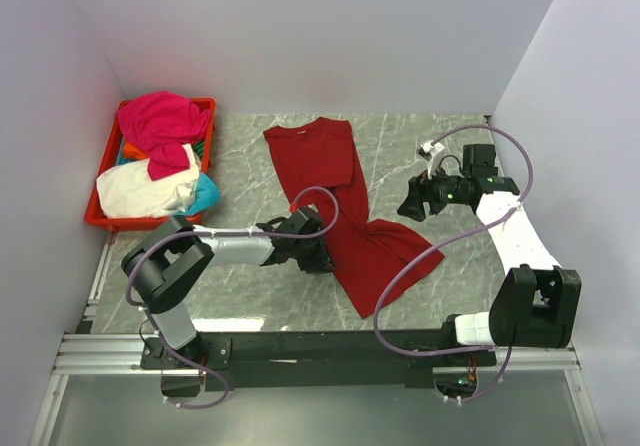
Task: Fold and stack the t-shirts
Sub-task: Fold the tshirt
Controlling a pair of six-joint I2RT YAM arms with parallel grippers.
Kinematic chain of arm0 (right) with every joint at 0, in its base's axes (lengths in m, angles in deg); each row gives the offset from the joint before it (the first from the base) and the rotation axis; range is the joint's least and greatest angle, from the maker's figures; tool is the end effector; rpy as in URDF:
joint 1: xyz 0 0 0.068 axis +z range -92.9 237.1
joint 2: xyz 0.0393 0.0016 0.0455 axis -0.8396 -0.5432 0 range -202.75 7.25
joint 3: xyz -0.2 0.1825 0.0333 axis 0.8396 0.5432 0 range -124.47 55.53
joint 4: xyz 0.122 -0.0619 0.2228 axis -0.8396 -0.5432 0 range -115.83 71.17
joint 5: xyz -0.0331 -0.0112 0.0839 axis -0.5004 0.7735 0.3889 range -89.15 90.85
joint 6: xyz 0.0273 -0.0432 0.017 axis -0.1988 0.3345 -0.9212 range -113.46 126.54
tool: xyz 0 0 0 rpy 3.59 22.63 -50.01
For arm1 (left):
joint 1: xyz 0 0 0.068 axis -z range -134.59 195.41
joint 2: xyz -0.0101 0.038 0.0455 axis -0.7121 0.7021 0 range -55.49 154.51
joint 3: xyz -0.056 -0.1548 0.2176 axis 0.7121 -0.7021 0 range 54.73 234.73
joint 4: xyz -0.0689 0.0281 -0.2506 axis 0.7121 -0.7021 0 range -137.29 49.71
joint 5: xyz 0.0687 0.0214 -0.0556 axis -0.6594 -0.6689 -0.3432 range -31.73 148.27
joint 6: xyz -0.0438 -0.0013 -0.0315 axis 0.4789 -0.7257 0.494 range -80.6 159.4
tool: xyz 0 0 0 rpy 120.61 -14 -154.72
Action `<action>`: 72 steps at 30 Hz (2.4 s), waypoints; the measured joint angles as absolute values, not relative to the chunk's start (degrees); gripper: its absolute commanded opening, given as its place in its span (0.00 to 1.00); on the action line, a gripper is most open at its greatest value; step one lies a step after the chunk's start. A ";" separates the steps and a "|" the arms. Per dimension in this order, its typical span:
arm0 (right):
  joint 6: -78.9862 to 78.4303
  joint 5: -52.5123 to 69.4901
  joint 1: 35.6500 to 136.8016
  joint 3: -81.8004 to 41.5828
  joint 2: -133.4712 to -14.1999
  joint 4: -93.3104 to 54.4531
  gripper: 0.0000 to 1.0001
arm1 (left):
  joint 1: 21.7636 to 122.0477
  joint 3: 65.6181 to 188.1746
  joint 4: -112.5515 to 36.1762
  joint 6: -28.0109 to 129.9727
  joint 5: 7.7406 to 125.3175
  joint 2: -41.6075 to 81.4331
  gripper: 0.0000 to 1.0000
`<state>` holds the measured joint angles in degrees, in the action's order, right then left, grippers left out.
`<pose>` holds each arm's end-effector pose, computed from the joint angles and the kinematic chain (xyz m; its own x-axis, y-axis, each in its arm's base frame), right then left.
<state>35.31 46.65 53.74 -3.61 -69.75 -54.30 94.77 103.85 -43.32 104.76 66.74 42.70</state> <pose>0.2723 0.0095 0.2735 -0.5158 -0.3058 -0.8003 -0.7243 0.6546 0.2166 0.2112 -0.2543 0.1429 -0.9501 -0.2734 -0.1505 -0.1295 0.7841 -0.6070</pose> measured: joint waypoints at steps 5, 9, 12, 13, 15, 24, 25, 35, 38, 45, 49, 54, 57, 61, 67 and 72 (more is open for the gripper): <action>35.86 48.64 53.28 -3.61 -69.75 -55.10 0.76 | 93.37 103.98 -43.78 101.88 67.17 43.55 0.06; 36.29 49.29 53.15 -3.61 -69.75 -55.61 0.76 | 90.86 102.26 -45.11 98.73 67.90 41.39 0.05; 36.51 49.67 53.11 -3.61 -69.81 -55.76 0.76 | 88.15 99.17 -49.61 95.65 67.50 36.80 0.06; 36.58 49.71 53.09 -3.61 -69.88 -55.78 0.76 | 87.30 98.15 -51.30 94.71 67.41 35.14 0.06; 36.62 49.84 53.09 -3.61 -70.38 -55.83 0.76 | 85.96 96.53 -54.55 93.11 67.39 32.49 0.09; 34.35 47.72 55.75 -6.30 -79.80 -56.00 0.74 | 84.15 95.61 -63.75 86.78 68.35 26.52 0.54; 33.34 47.00 56.63 -7.70 -81.66 -56.09 0.74 | 83.89 96.14 -65.07 86.05 68.27 25.43 0.57; 18.53 43.57 62.25 -39.63 -111.67 -59.06 0.72 | 73.13 103.46 -68.21 75.52 64.42 13.28 0.81; 13.65 42.02 62.60 -45.51 -118.31 -59.76 0.72 | 67.21 103.92 -65.72 73.53 65.27 14.83 0.80; 8.45 38.37 64.24 -51.06 -125.42 -62.34 0.63 | 64.54 105.93 -63.65 70.75 67.09 18.81 0.80; 6.83 37.32 65.46 -54.78 -127.19 -63.67 0.45 | 64.41 105.88 -63.47 69.97 67.50 18.09 0.80; 5.32 36.53 66.25 -59.61 -130.42 -65.33 0.33 | 63.03 105.71 -63.84 67.72 67.37 13.76 0.82; 4.30 36.03 66.33 -61.38 -132.43 -65.71 0.24 | 61.04 105.71 -63.82 66.43 67.31 9.70 0.84; 3.12 34.56 66.33 -61.81 -132.61 -66.10 0.10 | 59.21 105.91 -64.32 65.27 67.28 6.85 0.83; 1.70 31.83 66.38 -62.38 -132.61 -66.25 0.02 | 59.08 106.54 -66.09 63.89 67.63 6.24 0.83; 1.45 28.92 66.33 -63.50 -132.61 -66.19 0.01 | 58.92 106.56 -66.16 62.34 71.63 5.37 0.84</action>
<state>1.45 28.92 66.33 -63.50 -132.61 -66.19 58.92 106.56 -66.16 62.34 71.63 5.37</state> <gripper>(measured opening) 0.021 0.834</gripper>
